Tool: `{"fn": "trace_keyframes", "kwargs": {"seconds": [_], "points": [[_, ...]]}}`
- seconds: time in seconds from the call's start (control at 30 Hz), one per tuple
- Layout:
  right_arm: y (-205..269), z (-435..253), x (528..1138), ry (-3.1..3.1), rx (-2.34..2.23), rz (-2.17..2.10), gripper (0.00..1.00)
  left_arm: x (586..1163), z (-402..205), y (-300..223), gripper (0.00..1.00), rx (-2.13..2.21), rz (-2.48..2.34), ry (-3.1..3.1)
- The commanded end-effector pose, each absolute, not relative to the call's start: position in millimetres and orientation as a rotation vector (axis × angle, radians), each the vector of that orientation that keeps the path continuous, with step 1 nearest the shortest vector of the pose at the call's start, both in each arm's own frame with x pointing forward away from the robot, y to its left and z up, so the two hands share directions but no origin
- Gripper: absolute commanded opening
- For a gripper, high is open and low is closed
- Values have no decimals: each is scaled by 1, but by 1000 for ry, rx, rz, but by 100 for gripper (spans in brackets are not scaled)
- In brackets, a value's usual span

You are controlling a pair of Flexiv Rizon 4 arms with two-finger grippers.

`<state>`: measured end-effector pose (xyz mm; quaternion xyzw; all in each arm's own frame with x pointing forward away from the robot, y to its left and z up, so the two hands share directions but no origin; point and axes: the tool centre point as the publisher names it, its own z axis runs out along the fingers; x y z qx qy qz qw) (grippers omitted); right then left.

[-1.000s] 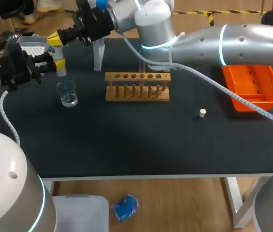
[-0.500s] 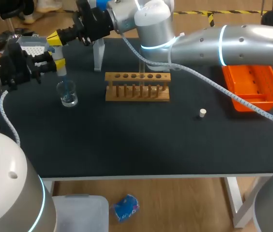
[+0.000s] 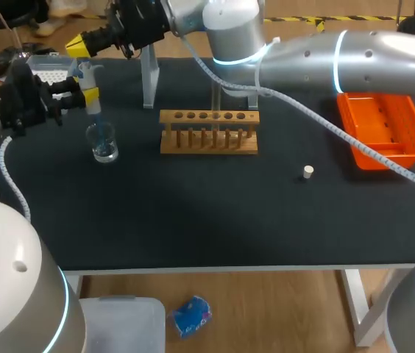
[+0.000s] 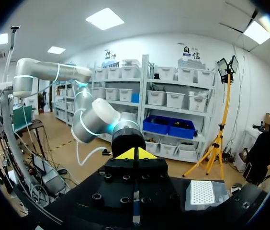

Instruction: Invert the test tube, pick up the pipette, mount the tip to pipette, aspirate from beaker and dispense into the tube, eject the tip, return the pipette, and cap with the stopper.

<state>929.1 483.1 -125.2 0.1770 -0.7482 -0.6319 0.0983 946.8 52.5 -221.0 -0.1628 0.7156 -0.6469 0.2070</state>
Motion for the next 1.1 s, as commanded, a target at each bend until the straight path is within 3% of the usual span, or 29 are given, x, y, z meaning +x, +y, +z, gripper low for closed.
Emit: {"fn": "trace_keyframes", "kwargs": {"seconds": [0.03,0.1,0.13,0.17,0.2,0.87,1.1], "points": [[476,-112,927,-2258,540,-1832,0,947,-220,53,0,-454,-1801,1994],[471,-106,926,-2288,546,-1815,0,947,-220,53,0,-454,-1801,1994],[467,-102,925,-2303,547,-1808,11,947,-220,53,0,-454,-1801,1994],[462,-99,924,-2319,546,-1799,65,947,-220,53,0,-454,-1801,1994],[457,-95,923,-2334,546,-1794,100,947,-220,53,0,-454,-1801,1994],[302,-93,907,-2545,449,-1819,100,947,-220,53,0,-454,-1801,1994],[302,-93,907,-2545,449,-1819,100,947,-220,53,0,-454,-1801,1994]]}}
